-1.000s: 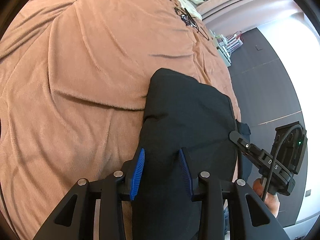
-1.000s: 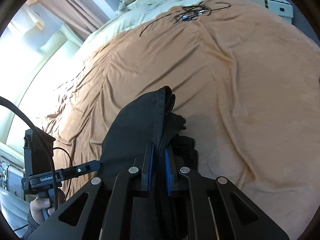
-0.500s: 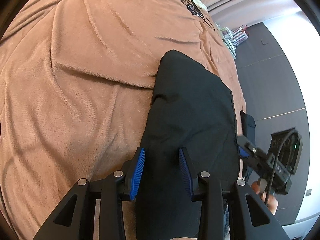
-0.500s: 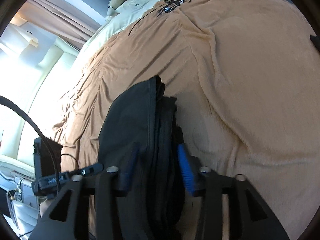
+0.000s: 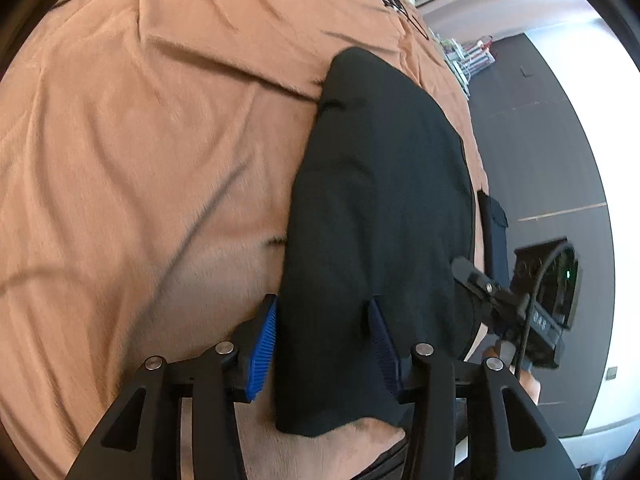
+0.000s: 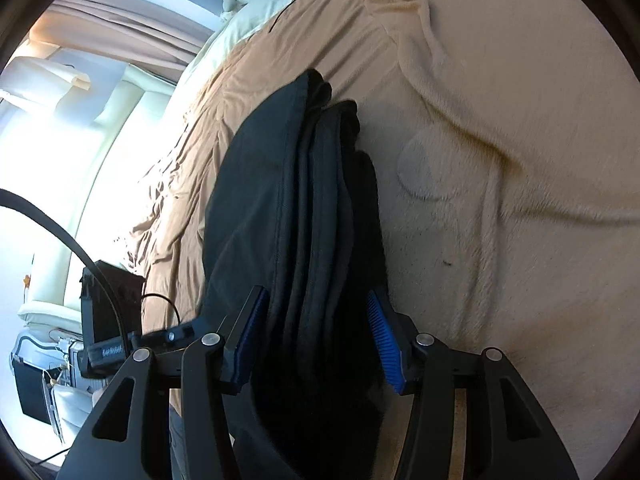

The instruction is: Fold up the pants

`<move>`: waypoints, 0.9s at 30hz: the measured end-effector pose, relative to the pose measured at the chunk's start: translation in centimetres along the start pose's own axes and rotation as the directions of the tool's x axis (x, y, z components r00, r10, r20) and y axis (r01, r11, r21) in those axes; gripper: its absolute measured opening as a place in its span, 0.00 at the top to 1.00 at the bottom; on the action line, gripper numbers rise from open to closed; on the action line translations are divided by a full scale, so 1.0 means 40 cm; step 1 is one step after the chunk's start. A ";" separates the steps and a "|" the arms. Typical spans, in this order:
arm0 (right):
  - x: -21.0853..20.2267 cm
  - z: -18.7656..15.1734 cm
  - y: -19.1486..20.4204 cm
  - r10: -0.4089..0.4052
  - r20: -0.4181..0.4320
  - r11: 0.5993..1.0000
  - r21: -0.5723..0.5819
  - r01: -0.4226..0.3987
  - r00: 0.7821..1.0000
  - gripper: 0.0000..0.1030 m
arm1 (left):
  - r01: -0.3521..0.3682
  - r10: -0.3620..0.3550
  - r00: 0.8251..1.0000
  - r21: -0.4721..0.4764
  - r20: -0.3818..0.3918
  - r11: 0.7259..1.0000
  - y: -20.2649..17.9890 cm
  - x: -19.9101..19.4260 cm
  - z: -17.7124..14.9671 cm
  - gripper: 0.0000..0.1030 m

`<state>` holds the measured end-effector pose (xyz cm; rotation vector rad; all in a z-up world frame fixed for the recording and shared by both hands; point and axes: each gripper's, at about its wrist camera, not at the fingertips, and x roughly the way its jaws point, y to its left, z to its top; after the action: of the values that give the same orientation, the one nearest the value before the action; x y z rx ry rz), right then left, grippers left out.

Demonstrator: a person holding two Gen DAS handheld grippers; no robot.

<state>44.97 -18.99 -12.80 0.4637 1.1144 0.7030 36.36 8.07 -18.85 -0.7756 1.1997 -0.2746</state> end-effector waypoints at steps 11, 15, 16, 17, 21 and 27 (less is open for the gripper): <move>-0.022 0.035 0.008 -0.018 -0.003 1.000 -0.013 0.018 1.000 0.52 | -0.012 0.013 1.000 0.020 -0.022 1.000 -0.022 -0.042 -0.017 0.74; -0.007 0.047 -0.004 0.008 -0.004 1.000 0.010 -0.008 1.000 0.41 | -0.009 0.009 1.000 -0.010 0.001 1.000 -0.010 -0.030 0.014 0.70; -0.003 0.051 -0.009 0.010 -0.009 1.000 0.012 -0.010 1.000 0.41 | -0.004 0.004 1.000 -0.016 0.003 1.000 -0.011 -0.027 0.024 0.69; 0.004 0.055 -0.013 0.015 -0.016 1.000 0.017 -0.014 1.000 0.41 | 0.008 -0.008 1.000 -0.021 0.006 1.000 -0.009 -0.024 0.034 0.68; 0.023 0.075 -0.026 0.035 -0.025 0.999 0.018 -0.035 0.999 0.36 | 0.022 -0.021 0.999 -0.025 0.035 0.999 -0.006 -0.019 0.072 0.65; 0.066 0.118 -0.034 0.085 -0.033 0.996 0.023 -0.084 0.996 0.29 | 0.044 -0.042 0.998 -0.040 0.037 0.998 0.002 0.002 0.140 0.61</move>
<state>50.39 -18.02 -13.61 0.5211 1.1407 0.7758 41.45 10.28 -18.15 -0.8392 1.1585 -0.2713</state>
